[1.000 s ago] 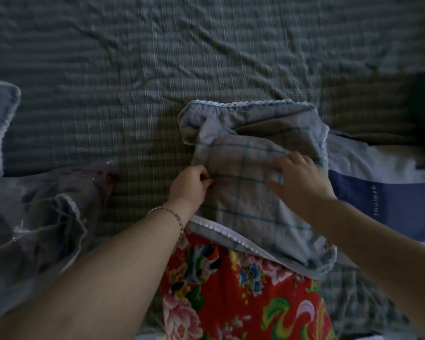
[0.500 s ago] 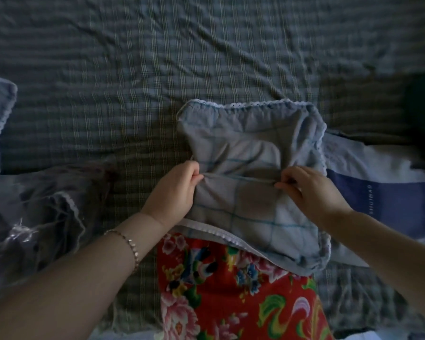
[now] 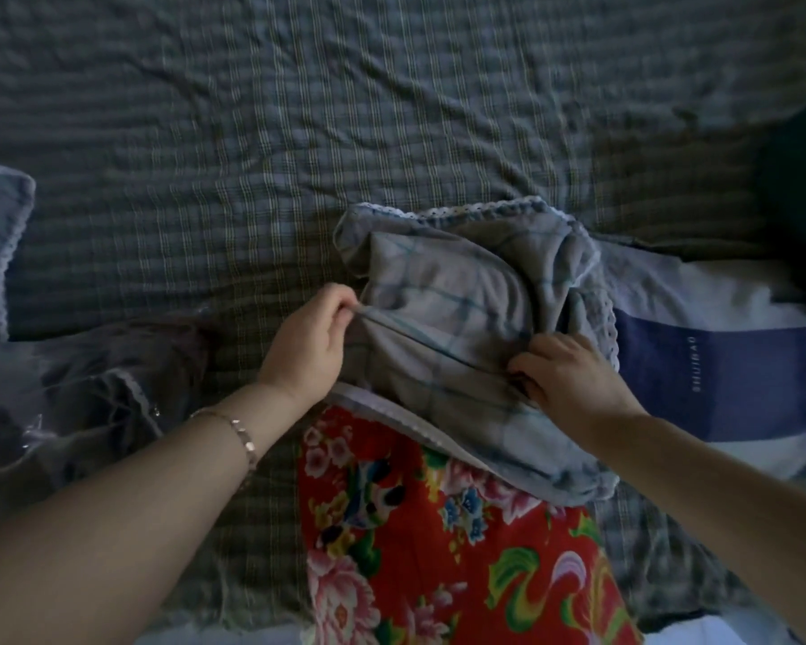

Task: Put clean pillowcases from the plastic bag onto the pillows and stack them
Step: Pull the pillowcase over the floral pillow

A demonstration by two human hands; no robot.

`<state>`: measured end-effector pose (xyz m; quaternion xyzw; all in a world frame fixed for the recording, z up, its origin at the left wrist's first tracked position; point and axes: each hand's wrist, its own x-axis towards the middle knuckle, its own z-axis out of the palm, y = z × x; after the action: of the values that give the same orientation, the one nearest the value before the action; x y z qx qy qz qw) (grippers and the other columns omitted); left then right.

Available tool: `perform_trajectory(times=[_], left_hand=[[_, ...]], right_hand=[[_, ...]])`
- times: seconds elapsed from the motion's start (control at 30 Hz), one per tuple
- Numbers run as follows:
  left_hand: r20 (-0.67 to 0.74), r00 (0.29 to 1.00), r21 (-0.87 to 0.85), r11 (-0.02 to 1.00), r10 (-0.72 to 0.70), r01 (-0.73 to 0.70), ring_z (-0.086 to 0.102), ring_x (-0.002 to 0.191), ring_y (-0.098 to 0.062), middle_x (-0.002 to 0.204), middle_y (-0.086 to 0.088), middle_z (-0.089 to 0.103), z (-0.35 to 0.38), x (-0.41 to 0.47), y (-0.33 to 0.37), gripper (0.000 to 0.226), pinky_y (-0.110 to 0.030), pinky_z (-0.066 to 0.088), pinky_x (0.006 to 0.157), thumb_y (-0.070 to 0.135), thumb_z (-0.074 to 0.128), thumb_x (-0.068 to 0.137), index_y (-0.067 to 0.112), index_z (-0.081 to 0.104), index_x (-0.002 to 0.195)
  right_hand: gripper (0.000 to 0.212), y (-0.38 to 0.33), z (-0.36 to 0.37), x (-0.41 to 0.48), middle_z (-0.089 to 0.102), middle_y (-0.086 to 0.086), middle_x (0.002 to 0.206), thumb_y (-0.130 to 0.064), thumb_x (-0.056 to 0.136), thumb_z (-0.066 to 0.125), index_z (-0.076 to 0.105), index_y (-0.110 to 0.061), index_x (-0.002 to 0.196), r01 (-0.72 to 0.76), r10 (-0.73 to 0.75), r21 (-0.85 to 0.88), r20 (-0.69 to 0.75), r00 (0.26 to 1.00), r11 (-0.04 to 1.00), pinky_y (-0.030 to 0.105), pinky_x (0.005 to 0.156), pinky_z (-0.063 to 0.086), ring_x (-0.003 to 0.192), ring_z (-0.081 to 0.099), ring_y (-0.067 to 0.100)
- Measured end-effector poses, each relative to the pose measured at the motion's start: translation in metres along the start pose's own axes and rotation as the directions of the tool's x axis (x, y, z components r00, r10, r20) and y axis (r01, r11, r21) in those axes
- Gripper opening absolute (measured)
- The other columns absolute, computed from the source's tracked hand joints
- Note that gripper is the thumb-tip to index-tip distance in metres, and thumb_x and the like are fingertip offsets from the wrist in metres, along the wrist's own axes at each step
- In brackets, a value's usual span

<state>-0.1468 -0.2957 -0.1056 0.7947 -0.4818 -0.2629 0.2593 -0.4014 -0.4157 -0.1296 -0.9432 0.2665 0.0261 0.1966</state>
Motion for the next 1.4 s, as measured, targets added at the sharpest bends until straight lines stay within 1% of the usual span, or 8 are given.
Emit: perform_trajectory(times=[0.13, 0.23, 0.37, 0.57, 0.77, 1.13, 1.3, 1.4], left_hand=[[-0.208, 0.975, -0.209, 0.97, 0.081, -0.126, 0.047, 0.064, -0.017, 0.073, 0.012, 0.042, -0.007, -0.018, 0.019, 0.011, -0.026, 0.037, 0.055, 0.021, 0.033, 0.092, 0.015, 0.042, 0.095], [-0.068, 0.988, -0.177, 0.973, 0.135, -0.145, 0.051, 0.068, 0.007, 0.076, 0.018, 0.044, -0.011, -0.029, 0.014, 0.012, -0.007, 0.037, 0.057, 0.027, 0.035, 0.091, 0.02, 0.044, 0.094], [0.358, 0.931, 0.147, 0.989, -0.064, 0.012, 0.059, 0.075, -0.006, 0.084, 0.005, 0.061, -0.008, -0.03, 0.0, 0.027, -0.016, 0.041, 0.058, 0.035, 0.039, 0.097, 0.015, 0.052, 0.111], [0.249, 0.953, 0.39, 0.919, -0.171, 0.063, 0.055, 0.078, -0.017, 0.093, 0.004, 0.05, 0.012, 0.001, 0.017, 0.042, -0.028, 0.041, 0.062, 0.043, 0.06, 0.085, 0.017, 0.048, 0.115], [0.156, 0.985, 0.285, 0.958, -0.076, 0.029, 0.056, 0.076, -0.026, 0.096, 0.001, 0.05, 0.013, 0.005, 0.008, 0.014, -0.035, 0.043, 0.063, 0.023, 0.055, 0.092, 0.01, 0.059, 0.09], [0.046, 0.929, 0.331, 0.871, 0.368, -0.362, 0.047, 0.084, -0.018, 0.076, -0.014, 0.062, 0.0, -0.039, -0.018, 0.026, -0.031, 0.038, 0.09, 0.015, 0.044, 0.085, 0.0, 0.058, 0.07], [0.215, 0.96, 0.409, 0.876, 0.177, -0.253, 0.055, 0.05, -0.021, 0.055, -0.001, 0.054, 0.013, -0.035, -0.007, 0.034, -0.026, 0.043, 0.045, 0.035, 0.036, 0.09, 0.012, 0.056, 0.075], [0.213, 0.977, 0.55, 0.825, 0.011, -0.13, 0.047, 0.044, -0.02, 0.06, 0.0, 0.053, 0.026, 0.014, 0.038, 0.037, -0.024, 0.031, 0.039, 0.04, 0.03, 0.098, 0.015, 0.044, 0.122]], right_hand=[[0.024, -0.021, -0.003, 0.016, 0.065, 0.01, 0.083, -0.014, 0.076, 0.047, 0.067, -0.005, 0.082, 0.037, -0.001, 0.176, -0.202, 0.979, 0.984, 0.03, 0.073, 0.048, 0.079, 0.057, 0.024], [0.017, -0.028, -0.013, 0.016, 0.063, 0.014, 0.077, -0.006, 0.077, 0.046, 0.06, 0.001, 0.084, -0.009, 0.12, 0.407, -0.248, 0.961, 0.913, 0.019, 0.07, 0.034, 0.077, 0.046, 0.017], [0.02, -0.021, -0.017, -0.006, 0.059, 0.005, 0.068, -0.017, 0.071, 0.042, 0.059, -0.008, 0.076, 0.108, -0.1, 0.259, -0.044, 0.994, 0.96, 0.024, 0.067, 0.036, 0.067, 0.048, 0.017], [0.027, -0.027, -0.009, -0.004, 0.061, -0.002, 0.061, -0.032, 0.076, 0.039, 0.06, -0.014, 0.073, -0.026, 0.006, 0.173, 0.119, 0.993, 0.985, 0.03, 0.059, 0.05, 0.056, 0.061, 0.022], [0.055, -0.033, -0.009, 0.005, 0.066, 0.003, 0.08, -0.054, 0.085, 0.025, 0.062, -0.014, 0.088, -0.152, 0.125, 0.139, 0.188, 0.974, 0.979, 0.034, 0.075, 0.044, 0.079, 0.063, 0.026], [0.035, -0.017, 0.008, 0.004, 0.061, 0.009, 0.075, -0.023, 0.048, 0.087, 0.065, -0.01, 0.072, -0.045, 0.049, -0.053, 0.077, 0.996, 0.998, 0.034, 0.062, 0.051, 0.067, 0.063, 0.031], [0.027, -0.008, 0.01, -0.01, 0.06, 0.002, 0.065, -0.033, 0.062, 0.046, 0.066, -0.015, 0.058, 0.021, -0.019, -0.087, 0.025, 1.0, 0.996, 0.03, 0.071, 0.031, 0.068, 0.06, 0.023], [0.028, -0.003, 0.018, -0.034, 0.057, -0.002, 0.059, -0.033, 0.063, 0.043, 0.064, -0.017, 0.055, -0.006, 0.005, -0.052, -0.011, 1.0, 0.999, 0.028, 0.071, 0.03, 0.066, 0.056, 0.019]])
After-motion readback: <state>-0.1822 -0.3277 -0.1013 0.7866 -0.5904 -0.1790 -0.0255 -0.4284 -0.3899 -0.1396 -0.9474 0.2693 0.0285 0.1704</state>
